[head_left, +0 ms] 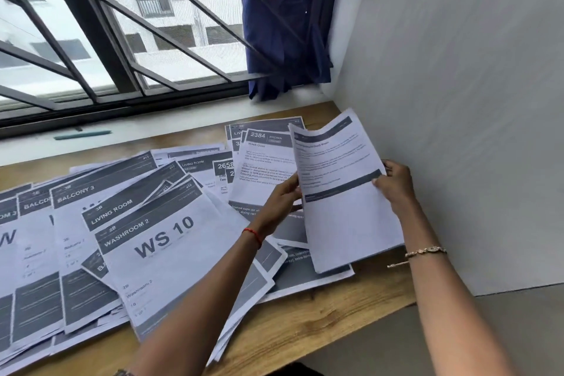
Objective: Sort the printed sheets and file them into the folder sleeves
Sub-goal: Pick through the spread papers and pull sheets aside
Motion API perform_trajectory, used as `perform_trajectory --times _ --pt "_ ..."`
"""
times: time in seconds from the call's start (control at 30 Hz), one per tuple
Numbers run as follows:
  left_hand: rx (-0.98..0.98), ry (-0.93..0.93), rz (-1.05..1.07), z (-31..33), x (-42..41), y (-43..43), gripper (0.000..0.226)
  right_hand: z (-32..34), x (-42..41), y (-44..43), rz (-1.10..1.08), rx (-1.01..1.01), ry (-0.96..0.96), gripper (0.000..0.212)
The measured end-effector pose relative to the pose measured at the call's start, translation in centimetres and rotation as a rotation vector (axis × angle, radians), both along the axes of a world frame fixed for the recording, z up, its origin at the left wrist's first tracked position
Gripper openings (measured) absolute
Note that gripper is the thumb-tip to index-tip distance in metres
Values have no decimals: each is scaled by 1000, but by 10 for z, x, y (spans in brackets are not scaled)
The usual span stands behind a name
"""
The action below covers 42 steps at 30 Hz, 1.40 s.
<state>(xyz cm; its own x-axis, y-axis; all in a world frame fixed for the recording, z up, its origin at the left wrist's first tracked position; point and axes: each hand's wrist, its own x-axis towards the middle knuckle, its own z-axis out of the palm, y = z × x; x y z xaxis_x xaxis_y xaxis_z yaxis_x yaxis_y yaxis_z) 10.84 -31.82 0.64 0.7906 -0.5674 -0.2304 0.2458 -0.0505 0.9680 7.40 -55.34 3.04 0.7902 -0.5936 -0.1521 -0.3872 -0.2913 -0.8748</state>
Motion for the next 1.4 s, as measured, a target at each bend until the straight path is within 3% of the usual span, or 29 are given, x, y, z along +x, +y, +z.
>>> perform_trajectory --times 0.07,0.13,0.33,0.5,0.77,0.87,1.03,1.2,1.4 --pt "117 -114 -31 -4 4 -6 54 7 -4 -16 -76 28 -10 37" --pt "336 -340 -76 -11 12 -16 62 12 -9 -31 -138 83 0 42" --pt "909 -893 -549 -23 33 -43 57 5 -18 -50 -199 221 28 53" --pt "1081 -1198 -762 -24 39 -50 67 -3 -14 -50 -247 343 3 51" --pt "1096 -1236 -795 -28 43 -47 56 -9 -2 -48 -272 393 -17 50" --pt "998 -1286 -736 -28 46 -32 73 -8 4 -43 -268 389 -20 48" --pt "935 -1256 -715 -46 54 -3 53 -5 16 -26 -262 331 -21 42" --pt "972 -1250 -673 -53 55 28 74 -11 23 -12 -275 263 -6 38" --pt "948 -1256 -571 -57 52 66 70 -20 40 -7 -295 135 -4 23"
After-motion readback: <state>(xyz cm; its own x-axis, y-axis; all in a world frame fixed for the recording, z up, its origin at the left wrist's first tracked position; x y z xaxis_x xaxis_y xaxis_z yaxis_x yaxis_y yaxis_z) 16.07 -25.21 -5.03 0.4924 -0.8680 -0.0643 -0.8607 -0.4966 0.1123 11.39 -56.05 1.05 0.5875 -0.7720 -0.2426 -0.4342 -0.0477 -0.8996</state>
